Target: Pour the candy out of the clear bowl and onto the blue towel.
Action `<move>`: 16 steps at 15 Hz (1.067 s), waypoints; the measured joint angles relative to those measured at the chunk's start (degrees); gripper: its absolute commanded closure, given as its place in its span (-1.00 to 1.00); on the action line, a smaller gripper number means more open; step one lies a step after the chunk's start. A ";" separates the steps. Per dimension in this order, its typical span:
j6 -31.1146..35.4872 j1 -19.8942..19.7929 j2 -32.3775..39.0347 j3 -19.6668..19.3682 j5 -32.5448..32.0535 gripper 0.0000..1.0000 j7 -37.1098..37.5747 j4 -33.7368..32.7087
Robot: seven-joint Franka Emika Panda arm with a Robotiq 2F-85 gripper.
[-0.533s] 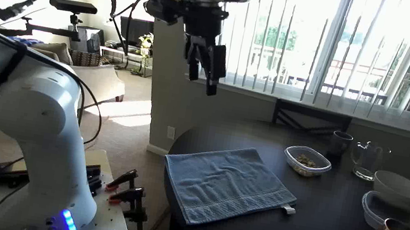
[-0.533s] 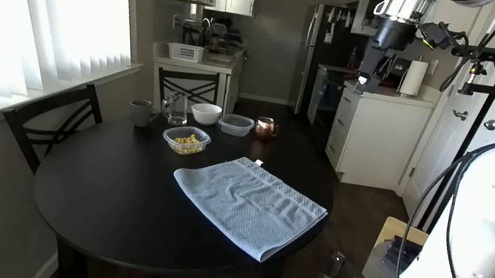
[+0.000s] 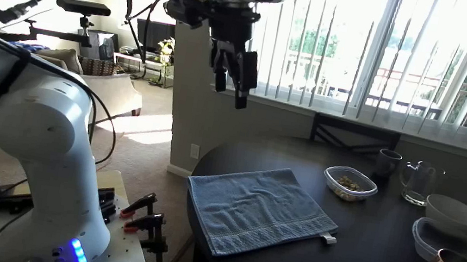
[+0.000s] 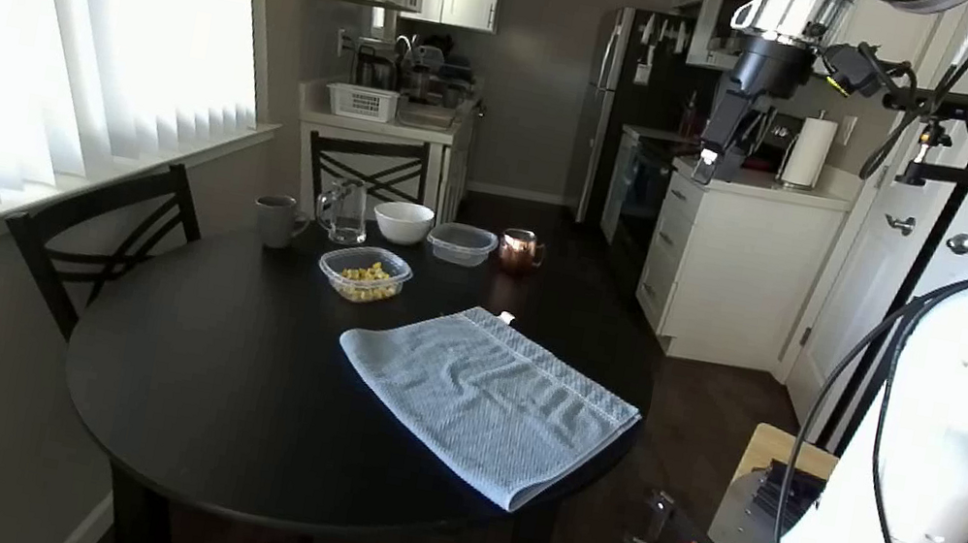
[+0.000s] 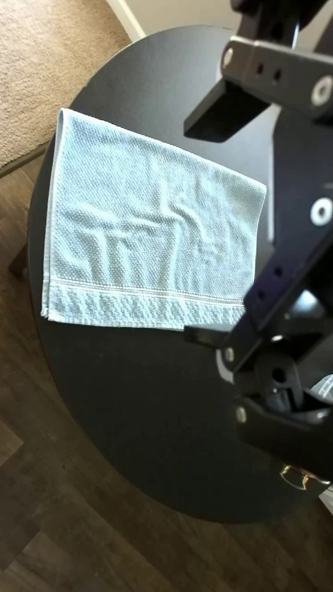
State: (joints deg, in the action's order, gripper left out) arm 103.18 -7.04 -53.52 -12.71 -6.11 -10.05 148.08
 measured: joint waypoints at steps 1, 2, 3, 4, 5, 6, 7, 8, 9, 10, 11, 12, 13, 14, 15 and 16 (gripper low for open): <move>0.00 0.00 0.00 0.00 0.00 -1.00 0.00 0.00; 0.42 0.11 0.12 -0.03 0.00 -1.00 0.00 -0.08; 1.40 0.56 0.60 -0.09 0.03 -1.00 0.00 -0.37; 3.30 1.25 1.48 -0.06 0.08 -1.00 0.00 -0.81; 5.79 2.17 2.83 0.05 0.43 -1.00 0.00 -1.40; 8.52 3.24 4.58 0.32 1.42 -1.00 0.26 -2.15; 11.39 4.27 6.58 0.76 2.67 -1.00 1.08 -2.95; 14.19 5.16 8.82 1.33 4.24 -1.00 2.46 -3.87; 17.04 5.71 11.30 2.21 5.81 -1.00 4.91 -4.83; 19.57 5.85 13.85 3.31 7.06 -1.00 7.77 -5.79; 21.77 5.75 16.68 4.60 8.10 -1.00 11.17 -6.92; 23.67 5.61 19.52 5.87 8.64 -1.00 14.68 -8.14; 25.63 5.41 22.62 7.05 8.92 -1.00 18.25 -9.57; 27.50 5.01 26.01 8.09 9.07 -1.00 21.68 -11.33; 29.00 4.53 29.44 8.82 9.09 -1.00 24.78 -13.31; 29.96 3.98 32.93 9.30 9.10 -1.00 27.61 -15.56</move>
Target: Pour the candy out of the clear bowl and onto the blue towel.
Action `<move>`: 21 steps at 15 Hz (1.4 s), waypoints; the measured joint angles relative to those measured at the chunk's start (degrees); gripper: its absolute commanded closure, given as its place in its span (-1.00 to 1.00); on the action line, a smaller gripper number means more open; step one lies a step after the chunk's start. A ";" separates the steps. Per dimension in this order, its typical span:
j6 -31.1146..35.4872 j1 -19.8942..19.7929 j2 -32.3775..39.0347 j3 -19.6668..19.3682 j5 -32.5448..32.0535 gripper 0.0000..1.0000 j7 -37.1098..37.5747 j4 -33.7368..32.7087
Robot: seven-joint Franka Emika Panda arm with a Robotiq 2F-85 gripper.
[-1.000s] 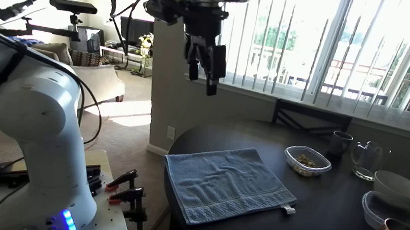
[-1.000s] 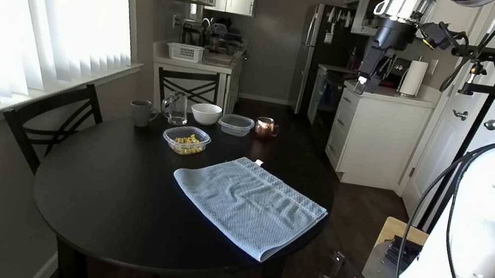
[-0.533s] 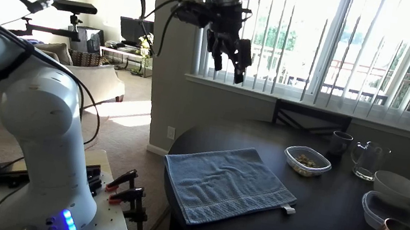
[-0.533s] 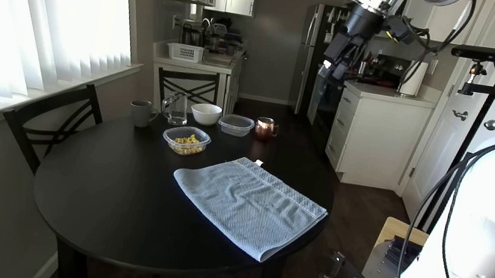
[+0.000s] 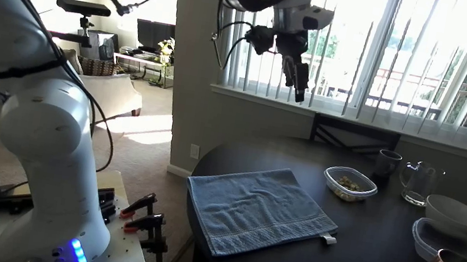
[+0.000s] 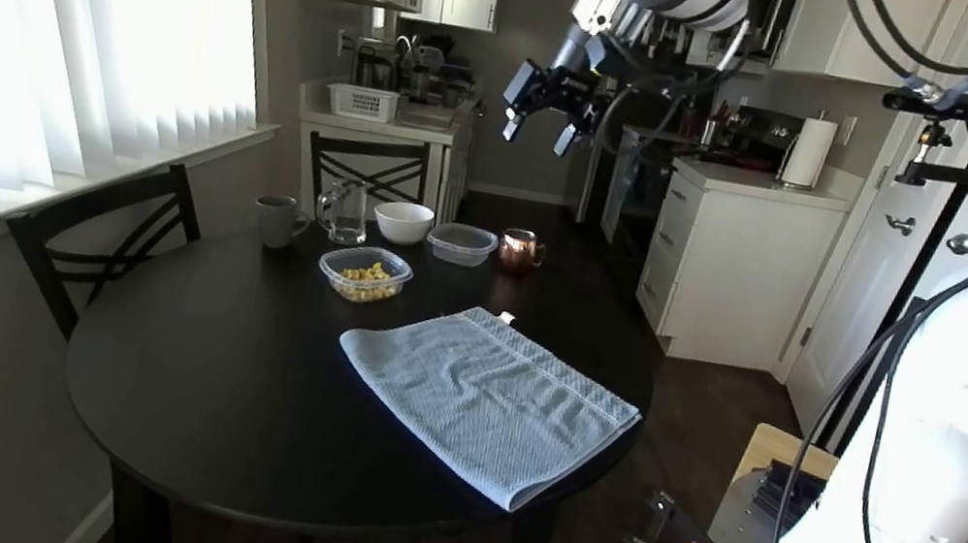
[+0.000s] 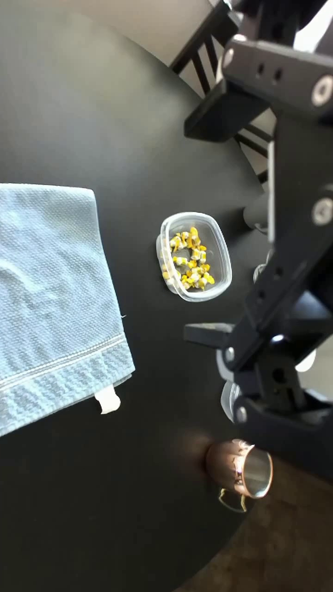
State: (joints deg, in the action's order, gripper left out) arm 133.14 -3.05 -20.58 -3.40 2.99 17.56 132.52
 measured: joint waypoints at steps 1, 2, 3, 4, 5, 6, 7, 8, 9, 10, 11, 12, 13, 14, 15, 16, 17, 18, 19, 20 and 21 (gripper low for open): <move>0.25 -0.51 3.37 0.19 0.00 -1.00 2.64 -2.45; 0.26 -0.96 6.73 0.24 0.01 -1.00 5.39 -5.10; 0.26 -1.35 9.52 0.24 0.02 -1.00 7.91 -7.42; 0.26 -1.60 12.02 0.24 0.03 -1.00 10.65 -9.57; 0.26 -1.71 14.18 0.24 0.04 -1.00 13.60 -11.48; 0.26 -1.72 15.89 0.25 0.04 -1.00 16.55 -13.04; 0.26 -1.69 17.23 0.28 0.06 -1.00 19.63 -14.28; 0.26 -1.57 18.17 0.32 0.11 -1.00 22.74 -15.20; 0.26 -1.35 18.70 0.35 0.16 -1.00 25.81 -15.75; 0.26 -1.10 18.92 0.45 0.18 -1.00 29.14 -16.09; 0.26 -0.91 18.92 0.70 0.18 -1.00 32.60 -16.24; 0.26 -0.63 18.82 0.91 0.18 -1.00 35.93 -16.30; 0.26 -0.36 18.68 1.07 0.18 -1.00 38.21 -16.30; 0.26 -0.25 18.59 1.22 0.18 -1.00 39.35 -16.31; 0.26 -0.21 18.56 1.27 0.18 -1.00 39.85 -16.31; 0.26 -0.22 18.56 1.24 0.18 -1.00 40.04 -16.31; 0.26 -0.23 18.56 1.21 0.18 -1.00 40.06 -16.31; 0.26 -0.23 18.56 1.21 0.18 -1.00 40.07 -16.31; 0.26 -0.23 18.56 1.21 0.18 -1.00 40.07 -16.31; 0.26 -0.23 18.56 1.21 0.18 -1.00 40.07 -16.31; 0.26 -0.23 18.56 1.21 0.18 -1.00 40.08 -16.31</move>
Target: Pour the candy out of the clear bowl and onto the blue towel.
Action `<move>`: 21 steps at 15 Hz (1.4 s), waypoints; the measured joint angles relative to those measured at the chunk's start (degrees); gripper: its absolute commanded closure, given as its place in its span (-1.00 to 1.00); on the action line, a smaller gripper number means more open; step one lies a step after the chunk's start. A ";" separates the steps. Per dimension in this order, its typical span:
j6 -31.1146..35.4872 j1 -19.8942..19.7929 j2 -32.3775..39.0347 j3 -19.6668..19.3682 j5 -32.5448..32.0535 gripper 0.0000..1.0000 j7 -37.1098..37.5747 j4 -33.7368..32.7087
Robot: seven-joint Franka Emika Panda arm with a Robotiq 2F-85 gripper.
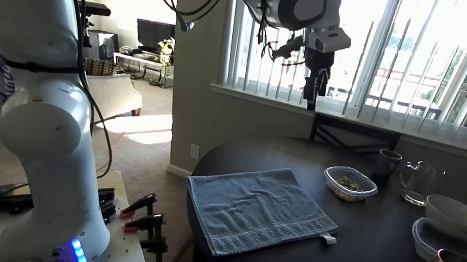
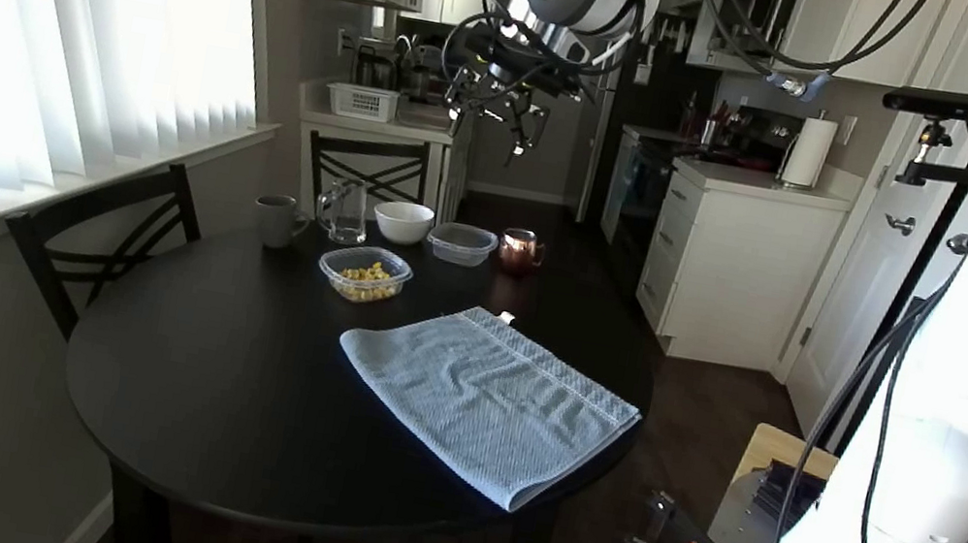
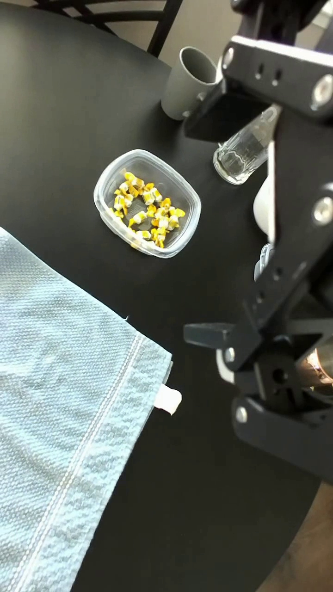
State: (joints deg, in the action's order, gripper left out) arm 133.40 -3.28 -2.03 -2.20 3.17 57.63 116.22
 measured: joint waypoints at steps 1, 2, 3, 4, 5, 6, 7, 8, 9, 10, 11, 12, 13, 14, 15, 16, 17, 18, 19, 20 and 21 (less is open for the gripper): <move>0.00 0.00 0.00 0.00 0.00 -1.00 0.00 0.00; -0.01 0.00 0.02 0.00 -0.01 -1.00 0.00 0.00; -0.01 0.00 0.28 0.00 -0.22 -1.00 0.00 -0.18; -0.01 0.00 1.05 0.00 -0.35 -1.00 0.11 -0.84; -0.01 0.00 2.49 0.00 -0.44 -1.00 0.73 -2.11; -0.03 0.01 4.77 -0.01 -0.45 -1.00 1.76 -4.04; -0.04 0.01 7.59 -0.04 -0.44 -1.00 2.94 -6.34; -0.06 0.06 10.74 -0.13 -0.43 -1.00 4.38 -8.87; -0.09 0.24 14.18 -0.38 -0.44 -1.00 6.26 -11.60; -0.18 0.56 17.76 -0.79 -0.44 -1.00 8.40 -14.47; -0.30 0.91 21.36 -1.25 -0.44 -1.00 10.81 -17.41; -0.59 1.43 24.86 -1.86 -0.43 -1.00 13.30 -20.34; -0.92 2.02 28.35 -2.48 -0.43 -1.00 15.98 -23.36; -1.09 2.65 31.50 -3.06 -0.43 -1.00 18.67 -26.15; -1.34 3.47 34.78 -3.70 -0.43 -1.00 21.69 -29.11; -1.66 4.17 37.45 -4.15 -0.43 -1.00 24.25 -31.57; -2.19 4.87 39.95 -4.53 -0.43 -1.00 26.68 -33.96; -2.88 5.48 42.17 -4.85 -0.43 -1.00 28.79 -36.19; -3.58 6.00 44.20 -5.12 -0.43 -1.00 30.78 -38.36; -4.44 6.35 46.00 -5.33 -0.43 -1.00 32.56 -40.38; -5.54 6.53 47.73 -5.55 -0.43 -1.00 34.19 -42.41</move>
State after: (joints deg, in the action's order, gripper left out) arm 127.86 3.24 45.70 -7.74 2.73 91.82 73.81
